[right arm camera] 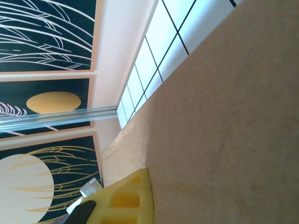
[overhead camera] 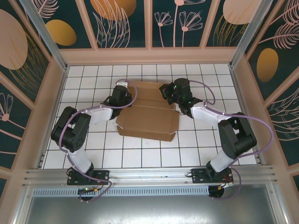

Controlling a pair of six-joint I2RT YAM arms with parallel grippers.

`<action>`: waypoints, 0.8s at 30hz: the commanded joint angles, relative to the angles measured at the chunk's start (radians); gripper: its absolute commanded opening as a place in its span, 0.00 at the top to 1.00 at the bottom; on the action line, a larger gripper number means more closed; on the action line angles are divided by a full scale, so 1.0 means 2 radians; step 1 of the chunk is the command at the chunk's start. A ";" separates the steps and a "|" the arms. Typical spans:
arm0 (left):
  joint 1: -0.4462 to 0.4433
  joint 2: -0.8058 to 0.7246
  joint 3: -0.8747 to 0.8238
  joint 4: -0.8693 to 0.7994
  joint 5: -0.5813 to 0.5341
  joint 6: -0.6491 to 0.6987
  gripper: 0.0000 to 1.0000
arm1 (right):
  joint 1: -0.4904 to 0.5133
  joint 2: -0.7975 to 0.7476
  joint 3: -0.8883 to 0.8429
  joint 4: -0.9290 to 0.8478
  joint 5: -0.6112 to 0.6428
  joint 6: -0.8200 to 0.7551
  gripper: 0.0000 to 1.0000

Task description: Fold the paper box

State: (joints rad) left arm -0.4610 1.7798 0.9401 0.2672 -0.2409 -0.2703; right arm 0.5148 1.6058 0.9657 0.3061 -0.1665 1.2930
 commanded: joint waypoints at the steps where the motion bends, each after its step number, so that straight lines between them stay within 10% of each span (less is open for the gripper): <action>1: -0.004 0.011 0.013 -0.027 -0.080 -0.002 0.96 | 0.011 -0.017 0.003 -0.051 0.024 -0.016 0.95; 14: -0.003 0.025 0.007 -0.017 -0.084 -0.048 1.00 | 0.029 0.001 -0.026 -0.056 0.044 -0.030 0.95; 24: -0.003 -0.078 -0.074 0.043 0.039 -0.099 0.54 | 0.020 0.006 -0.032 -0.046 0.044 -0.049 0.93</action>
State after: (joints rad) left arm -0.4713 1.7153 0.8375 0.3023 -0.2562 -0.4183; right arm 0.5571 1.5959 0.9337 0.3088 -0.0872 1.2610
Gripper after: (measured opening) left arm 0.447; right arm 0.065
